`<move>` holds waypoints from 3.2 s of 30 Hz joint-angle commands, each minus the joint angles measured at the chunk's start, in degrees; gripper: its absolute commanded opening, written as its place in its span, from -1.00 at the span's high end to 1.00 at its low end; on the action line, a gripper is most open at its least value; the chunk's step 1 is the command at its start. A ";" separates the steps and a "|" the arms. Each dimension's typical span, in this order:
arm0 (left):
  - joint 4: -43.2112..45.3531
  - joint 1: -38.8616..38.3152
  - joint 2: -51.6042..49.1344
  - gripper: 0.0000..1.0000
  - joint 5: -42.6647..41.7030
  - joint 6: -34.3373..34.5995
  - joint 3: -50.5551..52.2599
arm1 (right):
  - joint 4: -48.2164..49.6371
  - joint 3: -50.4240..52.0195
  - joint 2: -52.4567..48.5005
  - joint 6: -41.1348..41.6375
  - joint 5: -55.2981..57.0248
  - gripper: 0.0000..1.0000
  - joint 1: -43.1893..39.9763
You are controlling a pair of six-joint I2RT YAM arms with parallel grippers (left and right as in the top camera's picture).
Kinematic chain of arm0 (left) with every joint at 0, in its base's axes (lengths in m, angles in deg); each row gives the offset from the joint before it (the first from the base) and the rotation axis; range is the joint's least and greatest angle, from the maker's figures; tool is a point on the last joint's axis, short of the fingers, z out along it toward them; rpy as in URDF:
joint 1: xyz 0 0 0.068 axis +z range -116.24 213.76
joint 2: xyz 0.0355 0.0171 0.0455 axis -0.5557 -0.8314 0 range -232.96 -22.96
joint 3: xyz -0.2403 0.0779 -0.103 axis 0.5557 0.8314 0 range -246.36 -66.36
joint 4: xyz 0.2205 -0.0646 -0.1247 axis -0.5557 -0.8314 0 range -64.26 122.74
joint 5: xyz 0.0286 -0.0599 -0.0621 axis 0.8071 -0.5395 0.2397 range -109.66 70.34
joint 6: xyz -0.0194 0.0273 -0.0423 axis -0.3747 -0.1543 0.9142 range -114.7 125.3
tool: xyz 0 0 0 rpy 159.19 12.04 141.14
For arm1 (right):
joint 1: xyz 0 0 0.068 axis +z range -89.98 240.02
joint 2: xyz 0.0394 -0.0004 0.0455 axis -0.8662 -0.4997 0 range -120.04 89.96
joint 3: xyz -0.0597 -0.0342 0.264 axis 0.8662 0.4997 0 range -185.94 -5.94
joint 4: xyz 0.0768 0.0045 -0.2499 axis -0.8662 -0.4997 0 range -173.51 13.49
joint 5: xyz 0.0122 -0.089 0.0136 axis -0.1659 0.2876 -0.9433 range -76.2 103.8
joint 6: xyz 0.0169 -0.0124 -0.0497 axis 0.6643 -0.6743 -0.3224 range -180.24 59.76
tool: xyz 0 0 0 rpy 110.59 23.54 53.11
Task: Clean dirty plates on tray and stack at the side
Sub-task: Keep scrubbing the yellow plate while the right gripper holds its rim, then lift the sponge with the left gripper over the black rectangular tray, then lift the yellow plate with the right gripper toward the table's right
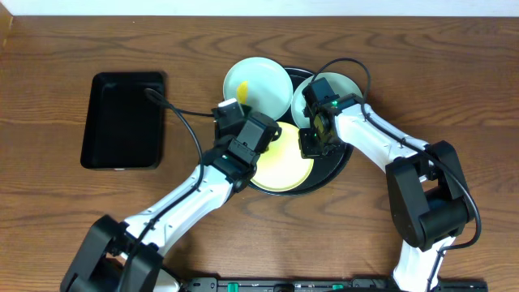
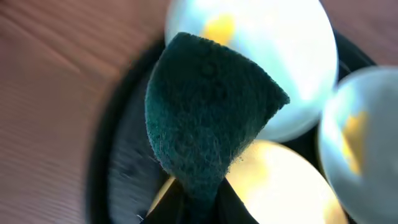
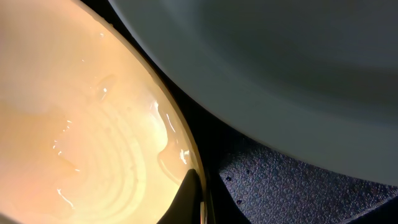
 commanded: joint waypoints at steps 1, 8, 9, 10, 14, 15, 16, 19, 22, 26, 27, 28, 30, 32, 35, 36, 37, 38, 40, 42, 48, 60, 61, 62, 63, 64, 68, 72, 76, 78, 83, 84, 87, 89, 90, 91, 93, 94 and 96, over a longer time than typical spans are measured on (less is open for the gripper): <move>1.31 0.04 -3.13 0.85 -10.21 3.85 0.46 | -0.63 0.44 -1.33 -0.28 2.67 0.98 -0.02; 9.33 0.04 -12.39 0.85 -21.55 3.82 0.46 | -0.50 0.44 -1.33 -0.28 2.67 0.97 -0.02; 10.40 0.04 -13.51 0.85 -22.58 3.82 0.46 | -0.50 0.44 -1.33 -0.28 2.67 0.98 -0.02; 11.21 0.04 -14.34 0.85 -23.63 3.82 0.46 | -0.50 0.44 -1.33 -0.28 2.67 0.97 -0.02; 11.96 0.04 -15.78 0.85 -24.94 3.78 0.46 | -0.50 0.44 -1.33 -0.28 2.69 0.98 -0.04; 11.96 0.04 -15.78 0.85 -24.87 3.72 0.46 | -0.48 0.44 -1.33 -0.28 2.67 0.97 -0.04; 11.98 0.04 -15.78 0.85 -24.79 3.10 0.46 | -0.50 0.44 -1.33 -0.26 2.69 0.98 -0.04; 10.86 0.04 -15.78 0.85 -20.26 -2.05 0.46 | -0.52 0.44 -1.33 -0.28 2.69 0.97 -0.04; 7.04 0.04 -15.78 0.85 -12.46 -4.22 0.46 | -0.55 0.44 -1.33 -0.28 2.69 0.98 -0.02; 2.14 0.04 -15.76 0.85 -1.29 -4.24 0.46 | -0.55 0.44 -1.33 -0.28 2.69 0.97 -0.04; 1.05 0.04 -15.72 0.85 1.18 -4.26 0.46 | -0.55 0.44 -1.33 -0.28 2.69 0.97 -0.04; 0.00 0.04 -15.65 0.85 3.48 -4.24 0.46 | -0.55 0.44 -1.33 -0.31 2.71 0.98 -0.04; -1.99 0.04 -15.34 0.85 7.80 -4.24 0.46 | -0.55 0.44 -1.33 -0.31 2.71 0.97 -0.04; -3.13 0.04 -14.71 0.85 11.04 -4.26 0.46 | -0.55 0.44 -1.33 -0.31 2.71 0.98 -0.04; -3.48 0.04 -12.74 0.85 13.44 -4.92 0.46 | -0.55 0.44 -1.33 -0.31 2.69 0.97 -0.04; -3.45 0.04 -11.96 0.85 13.46 -4.90 0.44 | -0.55 0.44 -1.33 -0.31 2.69 0.98 -0.04; -3.32 0.04 -10.62 0.85 13.44 -4.90 0.44 | -0.55 0.44 -1.33 -0.31 2.71 0.97 -0.04; -3.26 0.04 -9.25 0.85 13.44 -4.90 0.44 | -0.55 0.44 -1.33 -0.31 2.69 0.97 -0.04; -3.26 0.04 -5.90 0.86 13.46 -4.90 0.44 | -0.52 0.44 -1.31 -0.31 2.69 0.98 -0.04; -3.30 0.24 -1.62 0.85 13.88 -4.92 0.44 | -0.50 0.39 -1.27 -0.31 2.69 0.98 -0.04; -6.62 4.22 12.28 0.85 13.81 -5.29 0.44 | -0.57 -0.13 -0.13 -0.31 2.64 0.98 0.00; -27.74 21.00 30.25 0.85 13.79 -5.29 0.46 | -1.18 -3.02 12.37 -2.93 6.54 0.98 1.51; -28.87 22.38 30.75 0.85 13.79 -5.29 0.46 | -1.46 -3.50 14.03 -3.32 8.37 0.98 1.70; -29.86 23.69 31.10 0.85 13.79 -5.29 0.46 | -1.64 -3.87 15.47 -3.82 10.23 0.98 1.95; -30.75 24.98 31.26 0.85 13.73 -5.29 0.46 | -1.64 -4.09 16.87 -4.39 12.39 0.98 2.21; -31.36 26.34 31.30 0.85 12.83 -5.27 0.46 | -1.62 -4.24 18.27 -4.92 14.69 0.98 2.51; -31.43 30.80 31.06 0.85 7.52 -5.29 0.46 | -1.05 -4.28 23.91 -6.38 26.69 0.98 3.85; -31.47 32.50 31.06 0.85 7.52 -5.27 0.46 | 0.57 -4.28 27.19 -9.62 34.18 0.98 4.79; -31.54 32.65 31.06 0.85 7.50 -5.27 0.46 | 2.69 -4.28 28.94 -13.88 40.83 0.98 6.08; -31.54 32.65 31.06 0.85 7.52 -5.29 0.46 | 3.85 -4.28 29.11 -16.55 43.65 0.98 6.97; -31.56 32.65 31.06 0.85 7.52 -5.29 0.46 | 6.84 -4.28 29.11 -23.37 51.19 0.98 10.23; -31.54 32.65 31.06 0.85 7.52 -5.29 0.46 | 7.63 -4.28 29.11 -25.16 52.50 0.98 10.91; -31.56 32.65 31.06 0.85 7.52 -5.29 0.46 | 10.80 -4.28 29.11 -31.63 56.43 0.98 13.14; -31.56 32.65 31.06 0.85 7.52 -5.29 0.46 | 13.38 -4.28 29.11 -36.98 58.64 0.98 14.80; -31.56 32.65 31.06 0.84 7.52 -5.29 0.46 | 14.49 -4.28 29.11 -39.54 59.60 0.98 15.65; -31.56 32.65 31.06 0.85 7.52 -5.29 0.46 | 15.63 -4.28 29.11 -41.92 60.65 0.98 16.50; -31.56 32.65 31.06 0.85 7.52 -5.29 0.46 | 18.18 -4.28 29.11 -46.40 63.14 0.98 18.23; -31.56 32.65 31.06 0.85 7.52 -5.29 0.46 | 19.54 -4.28 29.11 -48.26 64.43 0.98 18.97; -31.58 32.65 31.06 0.85 7.52 -5.29 0.46 | 22.40 -4.28 29.11 -52.54 66.75 0.98 20.37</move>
